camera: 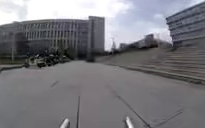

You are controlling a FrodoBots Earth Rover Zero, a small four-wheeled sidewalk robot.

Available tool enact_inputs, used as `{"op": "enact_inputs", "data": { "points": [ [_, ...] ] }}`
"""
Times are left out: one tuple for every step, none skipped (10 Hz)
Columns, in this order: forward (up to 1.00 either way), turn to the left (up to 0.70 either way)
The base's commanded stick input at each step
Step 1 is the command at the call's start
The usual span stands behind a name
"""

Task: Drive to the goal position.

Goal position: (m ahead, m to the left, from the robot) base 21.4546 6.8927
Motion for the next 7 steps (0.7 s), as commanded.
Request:
{"op": "enact_inputs", "data": {
  "points": [
    [1.00, 0.00],
    [1.00, 0.00],
    [1.00, 0.00],
    [1.00, 0.00],
    [1.00, 0.00],
    [1.00, 0.00],
    [1.00, 0.00]
  ]
}}
